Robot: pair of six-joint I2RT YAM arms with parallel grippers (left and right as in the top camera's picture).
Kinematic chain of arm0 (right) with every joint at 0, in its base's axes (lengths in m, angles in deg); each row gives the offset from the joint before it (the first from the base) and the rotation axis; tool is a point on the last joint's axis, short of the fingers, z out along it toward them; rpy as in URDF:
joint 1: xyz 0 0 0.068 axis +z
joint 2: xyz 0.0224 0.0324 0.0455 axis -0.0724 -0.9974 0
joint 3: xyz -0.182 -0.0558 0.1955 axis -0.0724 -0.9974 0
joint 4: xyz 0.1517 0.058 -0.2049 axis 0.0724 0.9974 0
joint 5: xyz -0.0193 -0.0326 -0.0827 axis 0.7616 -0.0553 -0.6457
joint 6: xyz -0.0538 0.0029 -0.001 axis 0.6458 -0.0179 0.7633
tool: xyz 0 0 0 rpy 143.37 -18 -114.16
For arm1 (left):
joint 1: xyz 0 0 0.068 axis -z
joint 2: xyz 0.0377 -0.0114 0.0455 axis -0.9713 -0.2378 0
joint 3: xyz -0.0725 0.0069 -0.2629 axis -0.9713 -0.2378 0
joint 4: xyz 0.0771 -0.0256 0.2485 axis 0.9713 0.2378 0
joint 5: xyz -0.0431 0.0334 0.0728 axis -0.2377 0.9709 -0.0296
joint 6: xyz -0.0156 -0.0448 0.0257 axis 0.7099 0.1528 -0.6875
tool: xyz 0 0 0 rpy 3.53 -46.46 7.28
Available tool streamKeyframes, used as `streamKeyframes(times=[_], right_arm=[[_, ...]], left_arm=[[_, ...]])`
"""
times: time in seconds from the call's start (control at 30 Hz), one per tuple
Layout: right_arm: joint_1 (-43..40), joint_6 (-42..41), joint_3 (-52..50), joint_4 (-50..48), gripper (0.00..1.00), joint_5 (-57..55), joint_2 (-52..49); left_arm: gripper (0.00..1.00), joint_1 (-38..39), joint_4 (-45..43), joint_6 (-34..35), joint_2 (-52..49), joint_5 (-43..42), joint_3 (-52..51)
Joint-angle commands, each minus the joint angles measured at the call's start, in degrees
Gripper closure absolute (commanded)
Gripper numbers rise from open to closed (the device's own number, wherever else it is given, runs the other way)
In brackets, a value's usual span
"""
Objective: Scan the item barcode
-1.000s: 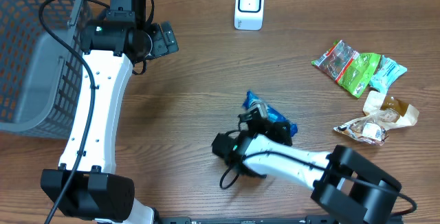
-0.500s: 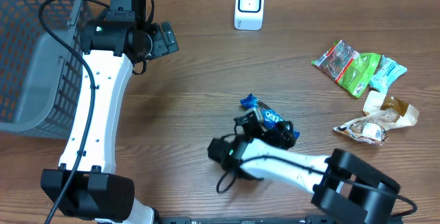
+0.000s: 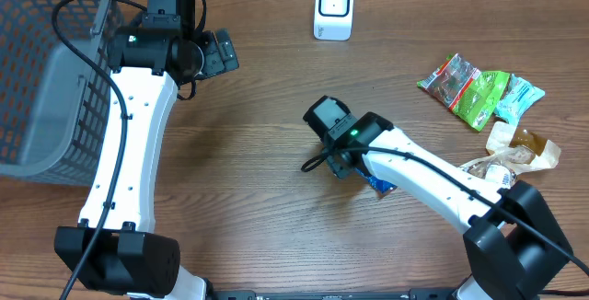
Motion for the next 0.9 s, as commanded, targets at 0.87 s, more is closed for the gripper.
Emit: streamKeyframes(times=[0.87], right_arm=[[-0.4,13.6,-4.8,-10.4,0.47,-0.1,-2.6]], left_arm=[[0.00,0.1,0.0,0.4,-0.7,-0.5,0.3]])
